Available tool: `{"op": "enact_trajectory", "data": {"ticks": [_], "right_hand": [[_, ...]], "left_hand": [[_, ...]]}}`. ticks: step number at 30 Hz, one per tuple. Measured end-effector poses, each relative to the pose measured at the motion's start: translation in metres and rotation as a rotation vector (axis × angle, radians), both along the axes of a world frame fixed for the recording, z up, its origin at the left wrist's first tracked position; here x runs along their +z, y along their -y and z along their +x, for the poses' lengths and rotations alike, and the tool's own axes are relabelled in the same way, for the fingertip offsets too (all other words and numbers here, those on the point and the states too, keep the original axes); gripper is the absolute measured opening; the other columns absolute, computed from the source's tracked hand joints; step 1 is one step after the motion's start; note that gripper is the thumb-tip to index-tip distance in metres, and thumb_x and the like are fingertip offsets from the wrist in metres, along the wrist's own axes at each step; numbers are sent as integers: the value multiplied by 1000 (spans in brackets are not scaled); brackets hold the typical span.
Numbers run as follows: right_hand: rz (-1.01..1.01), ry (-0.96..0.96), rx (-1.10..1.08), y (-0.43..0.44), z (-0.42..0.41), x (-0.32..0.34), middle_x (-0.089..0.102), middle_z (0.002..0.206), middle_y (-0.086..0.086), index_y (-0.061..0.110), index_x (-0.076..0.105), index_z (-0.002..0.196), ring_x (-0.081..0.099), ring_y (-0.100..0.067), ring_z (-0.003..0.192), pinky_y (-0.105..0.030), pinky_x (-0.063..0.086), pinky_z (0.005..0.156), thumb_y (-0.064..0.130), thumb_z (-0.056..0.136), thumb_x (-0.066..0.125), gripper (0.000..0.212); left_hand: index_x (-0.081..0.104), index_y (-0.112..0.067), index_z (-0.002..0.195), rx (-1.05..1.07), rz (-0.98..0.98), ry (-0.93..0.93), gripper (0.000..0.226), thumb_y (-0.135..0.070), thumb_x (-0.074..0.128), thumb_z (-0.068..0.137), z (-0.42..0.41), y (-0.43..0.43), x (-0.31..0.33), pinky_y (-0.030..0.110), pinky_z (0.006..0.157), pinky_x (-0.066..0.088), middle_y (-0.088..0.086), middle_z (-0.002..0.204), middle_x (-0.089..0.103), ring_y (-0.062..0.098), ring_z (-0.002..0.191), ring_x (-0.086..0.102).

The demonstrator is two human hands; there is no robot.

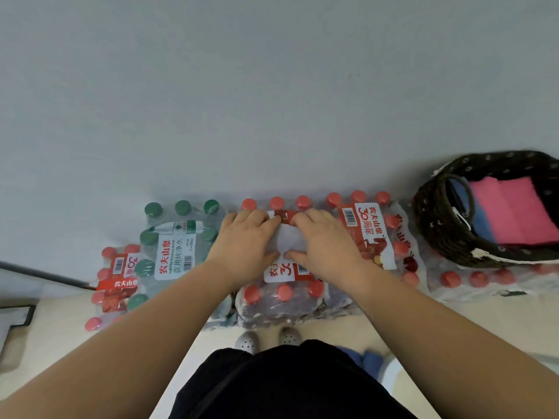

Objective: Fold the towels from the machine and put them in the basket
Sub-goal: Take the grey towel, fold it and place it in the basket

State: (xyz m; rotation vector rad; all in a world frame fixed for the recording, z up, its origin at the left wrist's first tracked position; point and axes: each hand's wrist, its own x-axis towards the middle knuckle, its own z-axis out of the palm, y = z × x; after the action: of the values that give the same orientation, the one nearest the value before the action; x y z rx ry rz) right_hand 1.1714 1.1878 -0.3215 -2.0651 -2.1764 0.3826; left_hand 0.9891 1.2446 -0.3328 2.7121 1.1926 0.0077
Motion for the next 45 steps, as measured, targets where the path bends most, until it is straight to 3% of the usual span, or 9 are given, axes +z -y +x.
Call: {"op": "enact_trajectory", "data": {"ticks": [8,14,19,25,29,34,39,42,45], "right_hand": [[9,-110,-82,26,-7,23,57,123,-2,26,49,131,55,-25,110,-40,48,93,34,82,75,56],[331,-445,-229,47,14,55,34,140,-1,39,46,140,40,-7,127,-11,33,103,23,86,74,63],[388,-654,-327,53,28,59,28,147,3,58,43,134,33,-10,139,-23,42,106,31,96,57,49],[382,-721,-426,57,60,66,39,139,2,50,57,117,38,-6,136,-25,39,110,28,93,55,33],[452,-865,-428,62,107,80,44,134,-4,36,62,119,46,-3,126,-17,41,104,17,97,58,30],[356,-1331,-404,68,179,92,47,143,-4,35,59,128,55,-24,128,-48,51,101,27,93,62,37],[482,-1093,-440,73,256,97,47,138,4,38,64,118,46,-12,133,-43,44,110,26,89,68,32],[459,-951,-494,74,296,89,50,134,4,37,64,115,47,-6,128,-35,41,111,19,91,68,31],[380,-873,-542,72,327,72,51,130,5,37,63,117,49,-7,123,-39,41,111,19,91,68,32]], "left_hand": [[47,-28,135,-155,-140,162,59,-44,70,83,2,-7,13,40,91,47,0,121,63,26,111,59],[39,-43,143,-17,-645,654,69,-35,75,84,11,0,43,35,95,51,-15,129,60,9,115,60],[42,-48,138,69,-964,972,56,-25,69,94,32,21,63,34,82,60,-5,121,66,12,100,71],[47,-43,138,39,-994,1023,49,-17,61,99,79,45,72,29,91,56,-24,123,63,3,113,65],[44,-45,139,29,-986,1030,57,-13,65,96,126,59,85,35,95,56,-11,136,57,9,118,63],[45,-40,140,66,-1025,1130,55,-8,60,98,206,75,113,33,89,58,-8,129,63,13,114,66],[43,-39,143,38,-974,1022,57,-10,62,97,275,85,114,29,91,56,-10,129,61,8,114,65],[43,-44,144,3,-621,737,59,-30,69,93,297,82,106,18,87,48,-17,125,55,1,102,60],[46,-38,142,-7,-258,488,57,-43,68,89,303,77,98,21,98,38,-12,129,52,7,117,47]]}}
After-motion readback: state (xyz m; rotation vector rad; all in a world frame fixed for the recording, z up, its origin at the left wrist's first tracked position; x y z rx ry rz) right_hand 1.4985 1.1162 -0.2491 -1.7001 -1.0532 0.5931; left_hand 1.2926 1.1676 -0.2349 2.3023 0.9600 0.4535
